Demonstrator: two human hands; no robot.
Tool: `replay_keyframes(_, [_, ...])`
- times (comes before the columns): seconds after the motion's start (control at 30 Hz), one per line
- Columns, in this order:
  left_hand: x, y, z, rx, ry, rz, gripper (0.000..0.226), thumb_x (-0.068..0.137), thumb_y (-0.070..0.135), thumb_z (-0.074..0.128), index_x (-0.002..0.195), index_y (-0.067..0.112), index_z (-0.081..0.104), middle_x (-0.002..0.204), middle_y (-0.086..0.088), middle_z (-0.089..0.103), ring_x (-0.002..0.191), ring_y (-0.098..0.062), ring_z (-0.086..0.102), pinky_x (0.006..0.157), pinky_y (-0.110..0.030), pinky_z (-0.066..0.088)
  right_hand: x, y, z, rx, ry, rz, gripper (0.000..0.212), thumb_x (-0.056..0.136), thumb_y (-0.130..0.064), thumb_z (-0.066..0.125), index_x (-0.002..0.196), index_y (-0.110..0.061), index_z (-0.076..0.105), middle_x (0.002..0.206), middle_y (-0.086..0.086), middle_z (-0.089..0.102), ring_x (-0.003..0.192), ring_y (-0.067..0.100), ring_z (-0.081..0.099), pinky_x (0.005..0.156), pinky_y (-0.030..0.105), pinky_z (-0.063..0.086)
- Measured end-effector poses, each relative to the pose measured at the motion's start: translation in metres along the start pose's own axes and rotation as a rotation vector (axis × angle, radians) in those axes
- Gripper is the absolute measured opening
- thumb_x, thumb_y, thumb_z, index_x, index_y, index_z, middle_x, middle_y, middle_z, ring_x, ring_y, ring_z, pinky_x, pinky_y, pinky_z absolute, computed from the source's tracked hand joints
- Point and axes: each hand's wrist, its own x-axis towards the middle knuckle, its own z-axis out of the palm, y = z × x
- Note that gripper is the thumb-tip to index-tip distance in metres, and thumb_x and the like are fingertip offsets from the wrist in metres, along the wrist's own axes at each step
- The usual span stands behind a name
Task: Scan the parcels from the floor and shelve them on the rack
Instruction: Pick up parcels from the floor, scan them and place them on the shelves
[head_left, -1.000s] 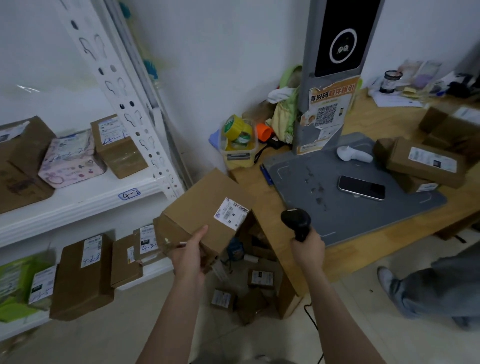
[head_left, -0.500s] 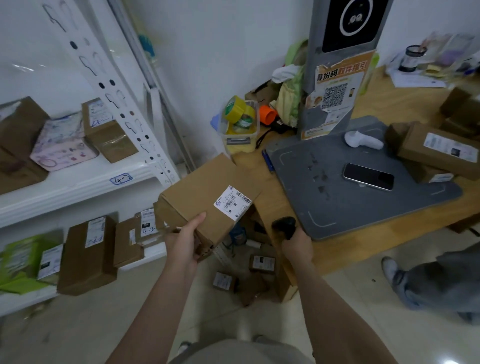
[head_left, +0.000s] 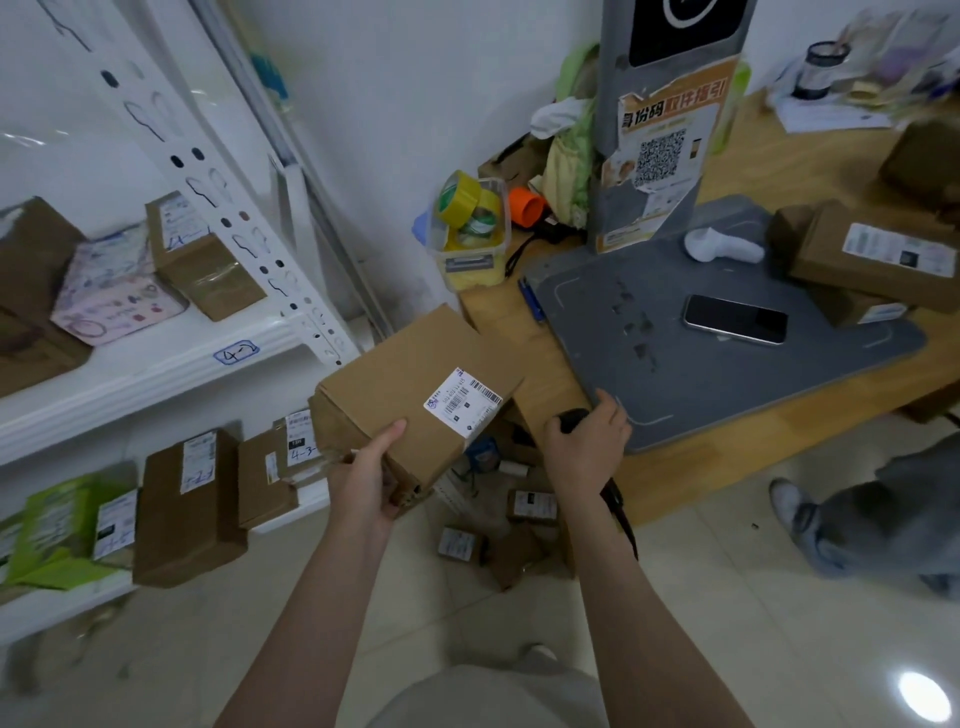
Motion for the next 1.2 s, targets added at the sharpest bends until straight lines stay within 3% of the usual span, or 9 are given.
replay_keyframes(0.13, [0.004, 0.022, -0.026, -0.004, 0.01, 0.042, 0.052, 0.081, 0.026, 0.081, 0.127, 0.017, 0.059, 0.118, -0.004, 0.068, 0.104, -0.02, 0.064, 0.077, -0.035, 0.054, -0.019, -0.053, -0.005, 0.29, -0.024, -0.114, 0.041, 0.092, -0.018, 0.065, 0.131, -0.012, 0.052, 0.127, 0.004, 0.055, 0.115, 0.019, 0.053, 0.097, 0.032, 0.046])
replay_keyframes(0.33, [0.003, 0.053, -0.092, -0.109, 0.058, 0.192, 0.063, 0.069, 0.034, 0.086, 0.125, 0.015, 0.067, 0.114, -0.002, 0.075, 0.107, -0.022, 0.071, 0.088, -0.038, 0.058, -0.074, -0.127, 0.012, 0.513, -0.408, -0.267, 0.036, 0.096, -0.026, 0.059, 0.13, -0.019, 0.051, 0.125, -0.005, 0.06, 0.112, 0.011, 0.058, 0.097, 0.03, 0.048])
replay_keyframes(0.47, [-0.01, 0.069, -0.155, -0.199, 0.104, 0.275, 0.043, 0.074, 0.035, 0.079, 0.113, 0.019, 0.07, 0.105, 0.0, 0.075, 0.091, -0.021, 0.068, 0.057, -0.026, 0.053, -0.113, -0.165, 0.029, 0.518, -0.597, -0.272, 0.04, 0.096, -0.029, 0.061, 0.133, -0.018, 0.052, 0.117, -0.007, 0.059, 0.096, 0.004, 0.059, 0.084, 0.014, 0.045])
replay_keyframes(0.6, [-0.028, 0.088, -0.226, -0.29, 0.161, 0.34, 0.048, 0.07, 0.035, 0.077, 0.114, 0.016, 0.07, 0.106, -0.004, 0.075, 0.09, -0.023, 0.07, 0.079, -0.038, 0.053, -0.159, -0.204, 0.048, 0.507, -0.89, -0.276, 0.047, 0.095, -0.043, 0.059, 0.135, -0.018, 0.054, 0.117, -0.005, 0.063, 0.092, -0.002, 0.059, 0.07, 0.013, 0.044])
replay_keyframes(0.7, [-0.041, 0.115, -0.279, -0.362, 0.19, 0.407, 0.03, 0.086, 0.022, 0.07, 0.114, 0.011, 0.068, 0.095, -0.003, 0.076, 0.076, -0.014, 0.072, 0.063, -0.023, 0.056, -0.204, -0.244, 0.053, 0.512, -1.023, -0.353, 0.046, 0.096, -0.051, 0.054, 0.13, -0.02, 0.055, 0.107, -0.012, 0.064, 0.093, -0.001, 0.061, 0.065, 0.011, 0.047])
replay_keyframes(0.83, [-0.059, 0.164, -0.351, -0.363, 0.199, 0.52, 0.015, 0.09, 0.023, 0.064, 0.1, 0.015, 0.071, 0.085, 0.002, 0.077, 0.075, -0.014, 0.072, 0.071, -0.031, 0.056, -0.269, -0.311, 0.058, 0.528, -1.014, -0.535, 0.048, 0.097, -0.052, 0.051, 0.126, -0.015, 0.061, 0.111, -0.005, 0.069, 0.096, 0.005, 0.065, 0.07, 0.011, 0.049])
replay_keyframes(0.97, [-0.082, 0.214, -0.414, -0.37, 0.199, 0.635, 0.012, 0.092, 0.024, 0.062, 0.097, 0.016, 0.07, 0.081, 0.003, 0.077, 0.072, -0.014, 0.072, 0.059, -0.026, 0.055, -0.328, -0.374, 0.058, 0.523, -0.971, -0.713, 0.054, 0.095, -0.059, 0.048, 0.127, -0.018, 0.061, 0.114, -0.002, 0.069, 0.099, 0.011, 0.066, 0.083, 0.024, 0.053])
replay_keyframes(1.1, [-0.108, 0.255, -0.47, -0.379, 0.159, 0.706, 0.03, 0.082, 0.027, 0.074, 0.108, 0.012, 0.072, 0.108, -0.008, 0.076, 0.098, -0.026, 0.072, 0.093, -0.042, 0.055, -0.379, -0.429, 0.048, 0.523, -0.878, -0.875, 0.057, 0.095, -0.064, 0.045, 0.12, -0.017, 0.064, 0.112, -0.001, 0.07, 0.099, 0.015, 0.066, 0.083, 0.032, 0.052])
replay_keyframes(1.2, [-0.128, 0.287, -0.504, -0.344, 0.143, 0.748, 0.046, 0.079, 0.032, 0.076, 0.119, 0.01, 0.07, 0.114, -0.009, 0.075, 0.105, -0.028, 0.071, 0.098, -0.045, 0.053, -0.41, -0.472, 0.036, 0.53, -0.829, -0.974, 0.053, 0.097, -0.06, 0.043, 0.117, -0.016, 0.065, 0.111, -0.002, 0.069, 0.097, 0.014, 0.063, 0.071, 0.02, 0.044])
